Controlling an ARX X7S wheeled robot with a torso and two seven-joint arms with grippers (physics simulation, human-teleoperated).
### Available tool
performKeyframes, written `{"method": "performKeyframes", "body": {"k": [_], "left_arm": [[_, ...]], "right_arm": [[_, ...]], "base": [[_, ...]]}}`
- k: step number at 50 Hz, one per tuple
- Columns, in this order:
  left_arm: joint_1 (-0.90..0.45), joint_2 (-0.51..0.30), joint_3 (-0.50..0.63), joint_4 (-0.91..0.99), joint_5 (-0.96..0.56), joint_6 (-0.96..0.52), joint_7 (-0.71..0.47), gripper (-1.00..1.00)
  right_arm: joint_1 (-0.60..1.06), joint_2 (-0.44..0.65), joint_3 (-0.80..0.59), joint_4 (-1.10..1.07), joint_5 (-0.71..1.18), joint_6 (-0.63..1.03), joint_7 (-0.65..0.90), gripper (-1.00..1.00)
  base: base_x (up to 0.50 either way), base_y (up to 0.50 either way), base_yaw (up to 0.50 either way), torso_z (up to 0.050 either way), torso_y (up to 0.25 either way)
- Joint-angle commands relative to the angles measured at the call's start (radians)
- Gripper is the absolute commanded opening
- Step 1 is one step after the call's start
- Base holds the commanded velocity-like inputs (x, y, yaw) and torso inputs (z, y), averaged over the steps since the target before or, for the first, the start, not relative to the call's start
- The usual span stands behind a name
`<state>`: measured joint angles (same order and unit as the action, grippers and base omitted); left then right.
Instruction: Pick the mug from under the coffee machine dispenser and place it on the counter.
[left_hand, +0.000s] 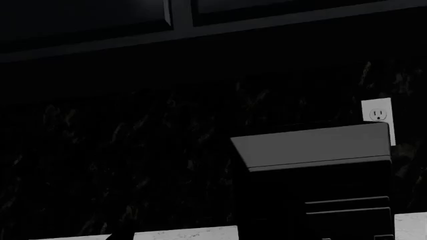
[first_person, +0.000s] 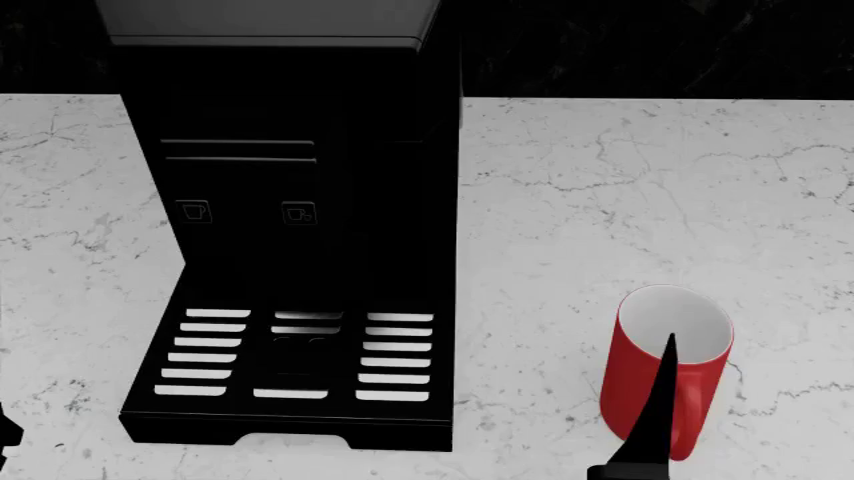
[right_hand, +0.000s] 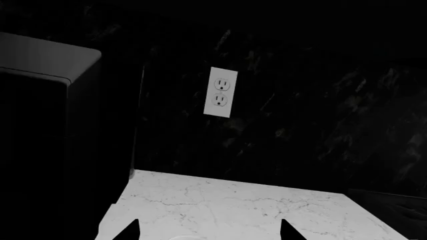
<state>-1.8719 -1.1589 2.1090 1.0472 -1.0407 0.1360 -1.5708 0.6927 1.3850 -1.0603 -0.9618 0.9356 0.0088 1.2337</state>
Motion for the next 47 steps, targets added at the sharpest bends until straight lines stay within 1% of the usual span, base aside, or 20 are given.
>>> {"method": "performKeyframes", "body": {"k": [1,2,3,7,12,13,15,16,17,18,19,25,28,47], "left_arm": [[-0.424,0.076,0.481,0.000,0.014,0.256,0.000,1.00],[-0.476,0.091,0.536,0.000,0.015,0.281,0.000,1.00],[-0.483,0.091,0.543,0.000,0.018,0.280,0.000,1.00],[-0.484,0.083,0.531,0.000,0.015,0.251,0.000,1.00],[-0.484,0.082,0.498,0.000,-0.005,0.218,0.000,1.00],[-0.484,0.080,0.498,0.000,-0.004,0.216,0.000,1.00],[-0.484,0.076,0.504,0.000,0.002,0.218,0.000,1.00],[-0.484,0.073,0.504,0.000,0.003,0.218,0.000,1.00],[-0.484,0.071,0.505,0.000,0.005,0.219,0.000,1.00],[-0.484,0.071,0.501,0.000,0.003,0.214,0.000,1.00],[-0.484,0.067,0.494,0.000,0.002,0.206,0.000,1.00],[-0.484,0.054,0.501,0.000,0.014,0.199,0.000,1.00],[-0.484,0.046,0.488,0.000,0.011,0.191,0.000,1.00],[-0.484,0.061,0.438,0.000,-0.014,0.180,0.000,1.00]], "right_arm": [[0.242,0.072,-0.142,-0.085,0.023,0.013,0.010,1.00],[0.299,0.081,-0.198,-0.085,0.021,0.001,0.008,1.00],[0.355,0.086,-0.254,-0.085,0.020,-0.007,0.010,1.00],[0.577,0.101,-0.493,-0.085,0.003,-0.033,0.014,1.00],[0.910,0.109,-0.856,-0.085,-0.029,-0.068,0.027,1.00],[1.001,0.101,-0.951,-0.085,-0.031,-0.073,0.037,1.00],[1.269,0.050,-1.227,-0.085,-0.043,-0.107,0.094,1.00],[1.419,-0.100,-1.377,-0.085,-0.099,-0.251,0.244,1.00],[1.569,-0.183,-1.527,-0.085,-0.156,-0.318,0.336,1.00],[1.663,-0.182,-1.677,-0.085,-0.162,-0.319,0.337,1.00],[1.663,-0.182,-1.827,-0.085,-0.164,-0.318,0.337,1.00],[1.663,-0.188,-1.825,-0.085,-0.168,-0.316,0.337,1.00],[1.663,-0.186,-1.824,-0.085,-0.175,-0.316,0.337,1.00],[1.663,-0.202,-1.800,-0.085,-0.168,-0.313,0.337,1.00]], "base": [[0.00,0.00,0.00,0.000,0.000],[0.00,0.00,0.00,0.000,0.000],[0.00,0.00,0.00,0.000,0.000],[0.00,0.00,0.00,0.000,0.000],[0.00,0.00,0.00,0.000,0.000],[0.00,0.00,0.00,0.000,0.000],[0.00,0.00,0.00,0.000,0.000],[0.00,0.00,0.00,0.000,0.000],[0.00,0.00,0.00,0.000,0.000],[0.00,0.00,0.00,0.000,0.000],[0.00,0.00,0.00,0.000,0.000],[0.00,0.00,0.00,0.000,0.000],[0.00,0.00,0.00,0.000,0.000],[0.00,0.00,0.00,0.000,0.000]]}}
